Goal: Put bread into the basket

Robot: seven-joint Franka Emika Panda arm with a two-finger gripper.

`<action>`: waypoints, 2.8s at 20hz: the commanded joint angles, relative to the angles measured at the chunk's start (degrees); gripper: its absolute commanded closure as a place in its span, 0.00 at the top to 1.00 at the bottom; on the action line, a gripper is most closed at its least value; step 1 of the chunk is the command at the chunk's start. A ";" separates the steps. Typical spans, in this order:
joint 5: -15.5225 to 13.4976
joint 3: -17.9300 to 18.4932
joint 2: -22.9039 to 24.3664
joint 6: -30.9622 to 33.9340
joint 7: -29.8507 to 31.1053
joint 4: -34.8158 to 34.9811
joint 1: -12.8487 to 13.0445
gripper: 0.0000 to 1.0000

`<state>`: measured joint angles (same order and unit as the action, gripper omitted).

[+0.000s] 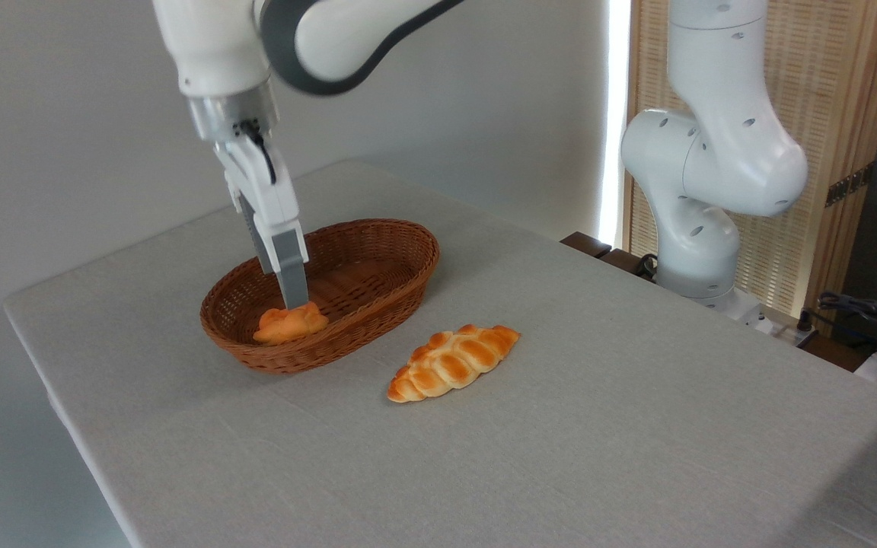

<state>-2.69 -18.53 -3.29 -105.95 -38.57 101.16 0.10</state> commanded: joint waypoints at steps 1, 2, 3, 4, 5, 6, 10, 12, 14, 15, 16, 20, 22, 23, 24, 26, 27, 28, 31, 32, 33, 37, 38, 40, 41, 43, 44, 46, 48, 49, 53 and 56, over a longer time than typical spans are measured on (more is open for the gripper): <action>0.23 6.04 4.96 2.06 -6.16 0.18 0.43 1.00; 0.23 7.70 5.39 1.97 -6.52 -0.35 0.43 1.00; 0.23 8.50 5.40 2.06 -6.52 -1.05 0.43 1.00; 0.23 10.08 5.31 2.06 -6.52 -2.45 0.43 1.00; 0.23 10.70 5.22 1.97 -6.52 -2.90 0.43 1.00; 0.14 11.93 5.22 2.06 -6.69 -3.60 0.34 1.00; -0.56 13.87 4.96 2.15 -7.14 -6.06 0.17 1.00; -0.56 13.96 4.96 3.55 -6.78 -7.20 0.08 1.00; -0.65 14.75 4.96 7.85 -6.96 -9.40 0.08 1.00; -0.91 15.54 4.79 9.95 -7.05 -10.27 0.08 1.00; -1.26 15.63 4.78 10.84 -6.87 -10.37 0.08 1.00; -3.81 16.94 4.78 13.48 -5.91 -10.46 0.08 1.00; -4.34 18.70 4.78 14.98 -5.64 -10.46 0.69 1.00; -4.43 19.14 4.78 16.11 -5.64 -10.46 0.70 1.00; -4.34 19.23 4.78 16.65 -5.64 -10.37 0.70 1.00; -4.25 19.58 4.78 17.09 -5.64 -10.37 0.70 1.00; -4.25 19.67 4.78 17.09 -5.55 -10.37 0.70 1.00; -3.82 19.67 4.78 17.09 -5.47 -10.37 0.70 1.00; -2.59 19.67 4.78 17.18 -5.29 -10.37 0.70 1.00; -1.54 19.67 4.78 17.18 -5.03 -10.37 0.70 1.00; -1.09 19.67 4.78 17.09 -5.02 -10.46 0.70 1.00; -0.12 19.59 4.78 16.74 -5.11 -10.37 0.78 1.00; 0.23 19.50 4.78 16.56 -5.11 -10.37 0.87 1.00; 1.72 19.32 4.78 16.21 -5.11 -10.37 1.05 1.00; 2.16 19.32 4.70 16.12 -5.11 -10.37 1.66 1.00; 2.43 19.32 4.70 16.12 -5.20 -10.37 1.84 1.00; 2.43 19.32 4.70 16.12 -5.37 -10.37 1.84 1.00; 2.52 19.24 4.70 16.12 -5.46 -10.37 1.84 1.00; 2.52 19.15 4.52 16.12 -5.64 -10.37 1.84 1.00; 2.60 19.06 4.52 16.12 -5.73 -10.37 1.84 1.00; 3.56 18.88 4.43 16.12 -5.64 -10.37 1.84 1.00; 3.75 18.80 4.43 16.12 -5.64 -10.37 1.84 1.00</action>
<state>-0.36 0.31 2.02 -90.52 -44.54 92.22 1.56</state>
